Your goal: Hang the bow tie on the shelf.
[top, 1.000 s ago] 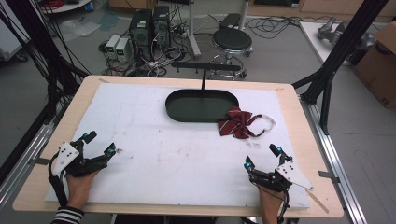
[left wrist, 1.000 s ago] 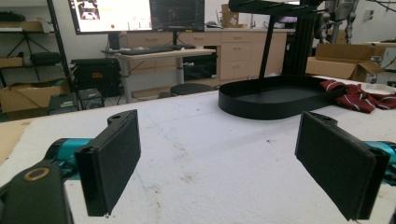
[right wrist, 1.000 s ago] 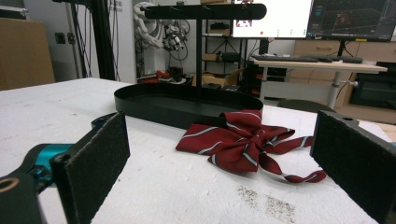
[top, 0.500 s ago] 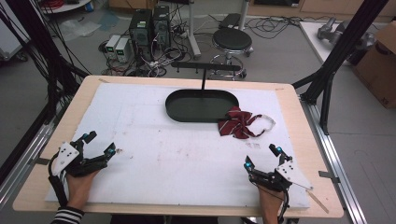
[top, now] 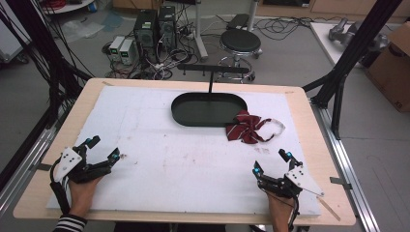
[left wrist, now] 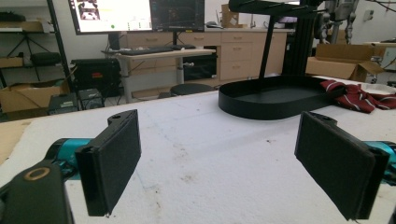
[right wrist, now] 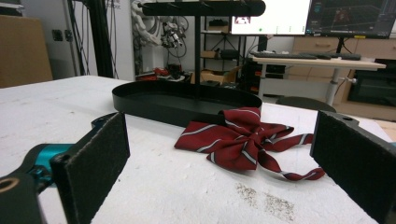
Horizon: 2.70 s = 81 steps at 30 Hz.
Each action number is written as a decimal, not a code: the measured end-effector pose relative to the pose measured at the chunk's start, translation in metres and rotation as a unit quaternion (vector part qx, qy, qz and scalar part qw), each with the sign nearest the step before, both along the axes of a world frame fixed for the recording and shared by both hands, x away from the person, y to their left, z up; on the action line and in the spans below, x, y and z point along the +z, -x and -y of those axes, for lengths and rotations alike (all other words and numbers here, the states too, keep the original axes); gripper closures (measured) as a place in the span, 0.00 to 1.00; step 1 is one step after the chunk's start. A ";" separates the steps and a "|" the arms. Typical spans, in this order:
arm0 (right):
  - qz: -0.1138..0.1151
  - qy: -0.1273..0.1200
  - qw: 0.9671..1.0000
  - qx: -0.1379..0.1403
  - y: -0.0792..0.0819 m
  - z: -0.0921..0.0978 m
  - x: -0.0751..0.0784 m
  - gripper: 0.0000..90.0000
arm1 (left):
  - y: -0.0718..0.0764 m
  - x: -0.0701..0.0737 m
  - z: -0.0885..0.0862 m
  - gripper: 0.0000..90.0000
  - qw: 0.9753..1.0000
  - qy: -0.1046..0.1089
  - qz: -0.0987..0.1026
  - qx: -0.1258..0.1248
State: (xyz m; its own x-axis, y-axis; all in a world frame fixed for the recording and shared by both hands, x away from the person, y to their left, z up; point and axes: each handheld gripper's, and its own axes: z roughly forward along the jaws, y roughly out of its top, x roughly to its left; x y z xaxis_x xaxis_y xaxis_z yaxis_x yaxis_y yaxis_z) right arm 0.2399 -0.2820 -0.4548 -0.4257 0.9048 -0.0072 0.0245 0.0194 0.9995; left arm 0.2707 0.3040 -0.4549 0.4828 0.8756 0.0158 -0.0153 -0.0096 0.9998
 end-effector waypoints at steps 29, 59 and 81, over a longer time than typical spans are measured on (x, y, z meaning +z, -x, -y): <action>-0.108 0.088 0.988 -0.062 -0.060 0.014 0.088 0.05 | 0.001 0.000 -0.001 0.17 1.000 0.007 0.003 -0.001; -0.300 0.111 0.940 -0.115 -0.174 0.050 0.084 0.21 | 0.000 0.000 -0.001 0.16 1.000 0.008 0.003 -0.001; -0.416 0.108 0.890 -0.155 -0.206 0.065 0.056 0.36 | 0.001 0.000 -0.001 0.16 1.000 0.008 0.005 0.000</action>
State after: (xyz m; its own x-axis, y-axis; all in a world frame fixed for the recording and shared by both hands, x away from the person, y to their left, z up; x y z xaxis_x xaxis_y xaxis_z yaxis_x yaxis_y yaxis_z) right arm 0.4458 -0.3467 -0.3990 -0.0956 0.9954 0.0071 0.7919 0.0717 0.6064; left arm 0.2696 0.3052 -0.4553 0.4820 0.8761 0.0072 -0.0258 0.0060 0.9997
